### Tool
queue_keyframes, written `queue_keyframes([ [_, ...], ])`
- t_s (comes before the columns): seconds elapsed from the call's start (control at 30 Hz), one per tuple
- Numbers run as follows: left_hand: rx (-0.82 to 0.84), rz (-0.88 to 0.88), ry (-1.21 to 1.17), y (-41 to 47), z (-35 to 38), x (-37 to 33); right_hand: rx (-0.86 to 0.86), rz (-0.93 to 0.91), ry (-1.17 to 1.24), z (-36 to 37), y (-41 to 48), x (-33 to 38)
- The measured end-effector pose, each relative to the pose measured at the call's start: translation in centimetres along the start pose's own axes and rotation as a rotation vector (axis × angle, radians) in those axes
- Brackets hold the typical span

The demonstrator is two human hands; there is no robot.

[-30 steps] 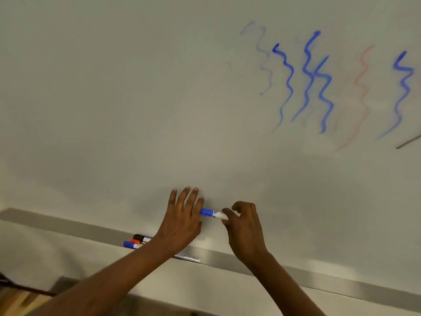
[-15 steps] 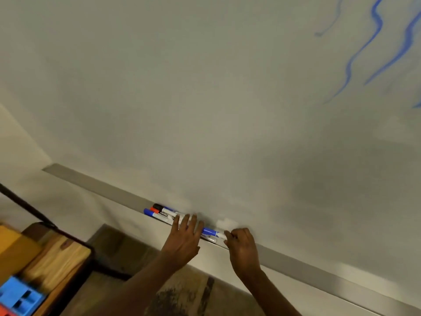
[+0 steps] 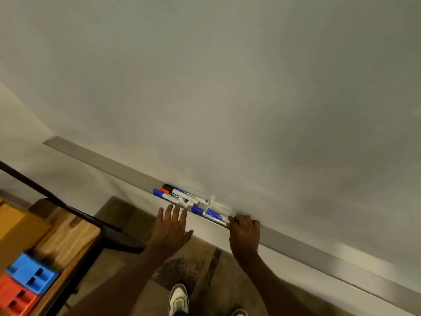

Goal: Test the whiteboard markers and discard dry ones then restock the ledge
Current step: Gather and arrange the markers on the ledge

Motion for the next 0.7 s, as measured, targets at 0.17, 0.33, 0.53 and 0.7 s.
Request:
queue_keyframes([
  [0.17, -0.034, -0.037, -0.010, 1.6, 0.2, 2.8, 0.084, 0.036, -0.051, 0.5, 1.0, 1.0],
  [0.33, -0.160, -0.092, -0.064, 2.6, -1.1, 5.1, 0.116, 0.049, -0.114, 0.2, 1.4, 1.6],
  [0.53, -0.170, -0.204, -0.161, 3.9, -1.7, 7.7, 0.213, 0.105, -0.036, 0.1, 1.6, 3.1],
  [0.7, -0.152, -0.167, -0.165, 4.6, -0.9, 8.1, 0.285, -0.006, 0.084, 0.8, 3.4, 7.9],
])
Point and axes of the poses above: each hand's wrist, its own y-axis towards the middle knuckle, its own z-axis out of the palm, x = y × z, the point moved 5 cm from there along y, towards the middle knuckle
